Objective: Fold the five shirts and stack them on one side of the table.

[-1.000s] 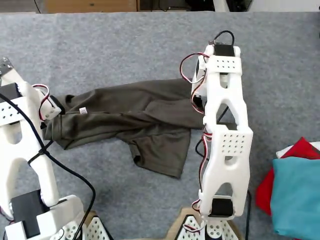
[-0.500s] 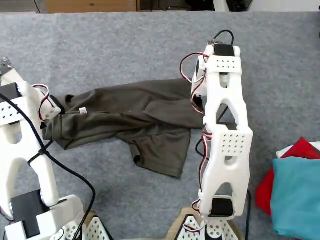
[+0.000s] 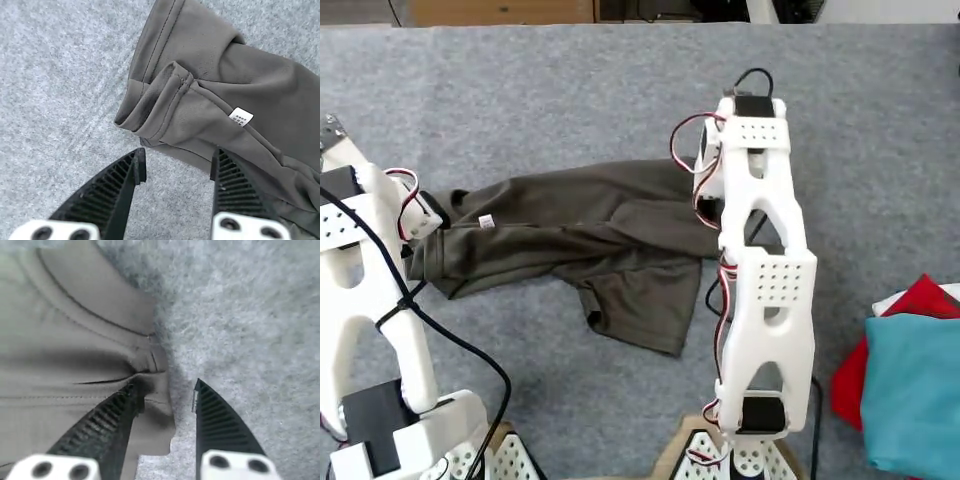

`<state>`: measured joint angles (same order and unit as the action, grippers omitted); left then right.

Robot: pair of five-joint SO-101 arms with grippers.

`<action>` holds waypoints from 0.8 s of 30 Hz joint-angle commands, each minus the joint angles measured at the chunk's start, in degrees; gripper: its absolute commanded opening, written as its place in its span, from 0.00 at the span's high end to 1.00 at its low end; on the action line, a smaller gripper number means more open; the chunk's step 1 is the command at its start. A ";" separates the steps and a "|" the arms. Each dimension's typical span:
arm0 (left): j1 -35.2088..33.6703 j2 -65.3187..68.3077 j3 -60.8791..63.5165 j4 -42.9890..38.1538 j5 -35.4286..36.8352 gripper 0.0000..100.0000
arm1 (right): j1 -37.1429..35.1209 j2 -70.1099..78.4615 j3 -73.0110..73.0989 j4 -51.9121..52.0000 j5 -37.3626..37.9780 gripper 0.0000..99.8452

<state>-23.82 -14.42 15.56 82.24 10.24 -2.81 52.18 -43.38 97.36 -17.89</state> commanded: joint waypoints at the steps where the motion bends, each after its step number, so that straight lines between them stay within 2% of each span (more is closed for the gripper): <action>1: -0.53 -2.07 -0.18 0.26 -0.18 0.78 | -0.92 1.01 -3.30 -0.70 -0.18 0.82; 10: -0.53 -2.07 -0.18 0.18 -0.18 0.78 | -1.36 1.45 -5.76 -0.18 -0.18 0.82; 16: -0.53 -2.07 -0.18 0.00 -0.18 0.78 | -1.45 1.36 -5.67 -0.35 -0.09 0.97; 24: -0.53 -2.07 -0.18 -0.18 -0.18 0.78 | -1.45 1.36 -5.76 -0.26 -0.09 0.96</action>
<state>-23.82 -14.42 15.56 82.24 10.24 -2.99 53.85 -46.20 97.54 -17.89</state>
